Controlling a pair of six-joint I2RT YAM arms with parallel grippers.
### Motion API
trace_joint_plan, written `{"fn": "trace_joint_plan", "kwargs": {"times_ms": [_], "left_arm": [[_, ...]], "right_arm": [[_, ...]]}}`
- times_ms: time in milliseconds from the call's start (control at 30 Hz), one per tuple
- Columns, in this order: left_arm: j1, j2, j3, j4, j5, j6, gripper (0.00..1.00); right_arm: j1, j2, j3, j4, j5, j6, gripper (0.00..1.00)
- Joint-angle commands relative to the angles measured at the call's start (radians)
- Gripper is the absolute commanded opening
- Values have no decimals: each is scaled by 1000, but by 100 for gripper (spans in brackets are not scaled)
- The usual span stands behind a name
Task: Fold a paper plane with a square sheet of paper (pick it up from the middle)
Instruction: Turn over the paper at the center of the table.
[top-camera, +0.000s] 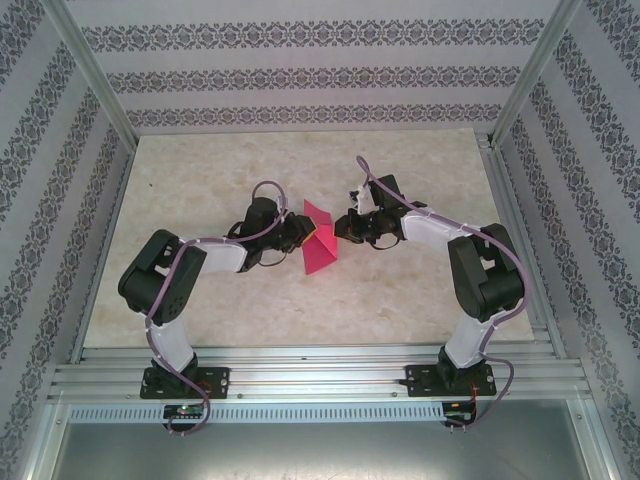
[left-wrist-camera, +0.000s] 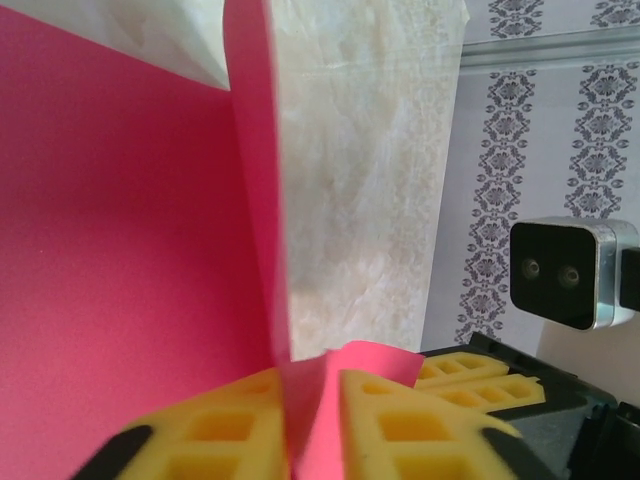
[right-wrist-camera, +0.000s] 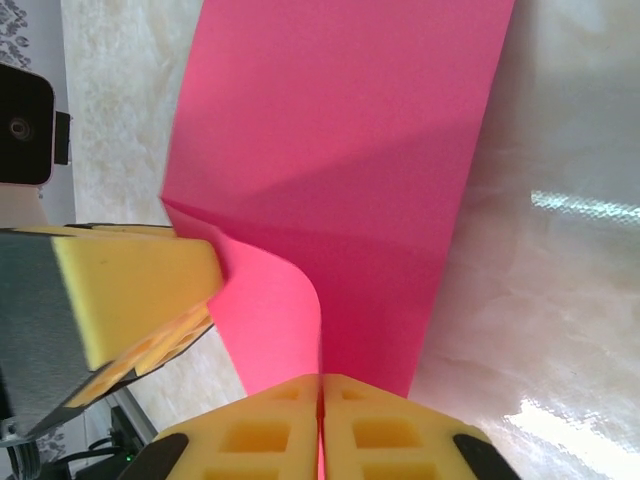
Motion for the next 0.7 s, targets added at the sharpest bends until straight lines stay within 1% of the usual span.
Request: {"fn": "trace_joint_plan", "kwargs": {"times_ms": [0,33,67,133,267,433,567,667], "left_arm": [[-11,16,14,2,-7,19,15],[-11,13,16,-7,-11,24,12],[-11,11,16,-12,-12,31,9],[-12,12,21,-16,-16,33,8],[-11,17,24,-15,-13,33,7],[-11,18,16,-6,-15,29,7],[-11,23,14,-1,-15,26,8],[-11,25,12,4,-10,24,8]], "right_arm": [[-9,-14,-10,29,3,14,13],[-9,-18,-12,29,2,15,15],[-9,-23,-19,26,7,20,20],[-12,-32,-34,20,20,31,27],[-20,-51,-96,75,9,98,40],[-20,-34,-159,224,-57,209,43],[-14,-4,-210,458,-130,371,45],[-7,27,-226,536,-127,434,44]]}}
